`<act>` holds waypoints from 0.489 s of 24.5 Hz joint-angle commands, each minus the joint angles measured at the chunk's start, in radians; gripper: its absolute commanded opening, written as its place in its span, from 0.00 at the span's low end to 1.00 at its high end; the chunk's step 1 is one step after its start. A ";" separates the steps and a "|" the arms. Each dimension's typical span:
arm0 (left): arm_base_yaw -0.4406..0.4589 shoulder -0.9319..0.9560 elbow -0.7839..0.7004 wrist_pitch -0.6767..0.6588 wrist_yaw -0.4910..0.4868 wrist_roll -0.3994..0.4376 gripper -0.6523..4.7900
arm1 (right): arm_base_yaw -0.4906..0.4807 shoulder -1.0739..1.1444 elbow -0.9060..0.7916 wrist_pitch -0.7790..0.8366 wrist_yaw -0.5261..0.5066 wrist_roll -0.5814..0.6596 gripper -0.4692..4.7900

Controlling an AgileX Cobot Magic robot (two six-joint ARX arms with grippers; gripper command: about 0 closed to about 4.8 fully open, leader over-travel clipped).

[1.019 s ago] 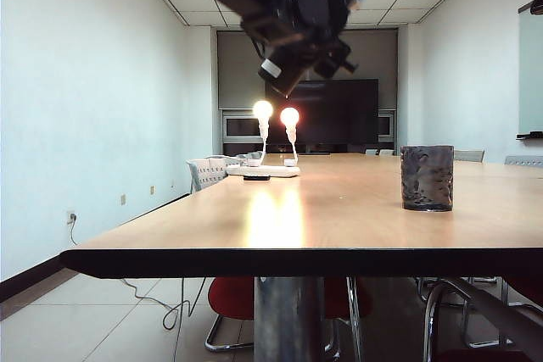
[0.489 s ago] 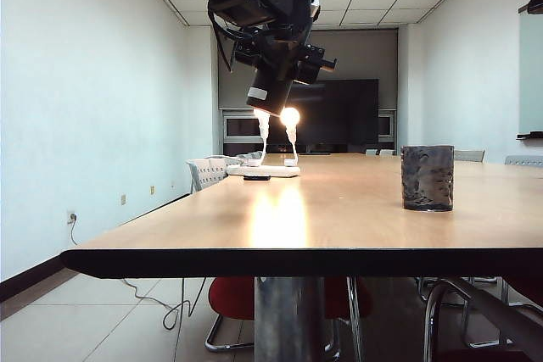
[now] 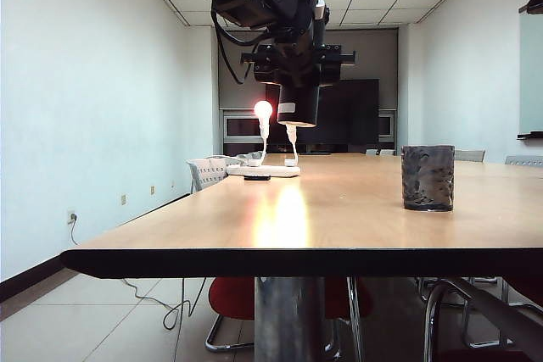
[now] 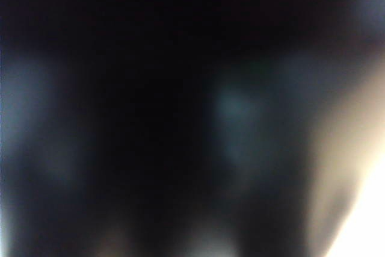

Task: Pick up the black thermos cup, pour some water from it into the cup, and then put the thermos cup back on the table.

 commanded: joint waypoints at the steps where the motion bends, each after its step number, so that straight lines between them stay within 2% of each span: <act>1: 0.013 0.036 0.008 0.098 0.049 -0.015 0.45 | 0.000 -0.002 0.005 0.018 -0.003 0.002 0.09; 5: 0.028 0.119 0.008 0.201 0.127 -0.029 0.45 | 0.000 -0.002 0.005 0.018 -0.003 0.003 0.09; 7: 0.041 0.151 0.008 0.227 0.205 -0.055 0.45 | 0.000 -0.002 0.005 0.018 -0.003 0.002 0.09; 9: 0.040 0.182 0.008 0.268 0.207 -0.055 0.45 | 0.000 -0.001 0.005 0.018 -0.003 -0.001 0.09; 11: 0.040 0.203 0.008 0.275 0.247 -0.054 0.47 | 0.000 -0.001 0.005 0.017 -0.003 -0.001 0.09; 12: 0.040 0.209 0.008 0.275 0.252 -0.054 0.54 | 0.000 -0.001 0.005 0.017 -0.003 -0.001 0.09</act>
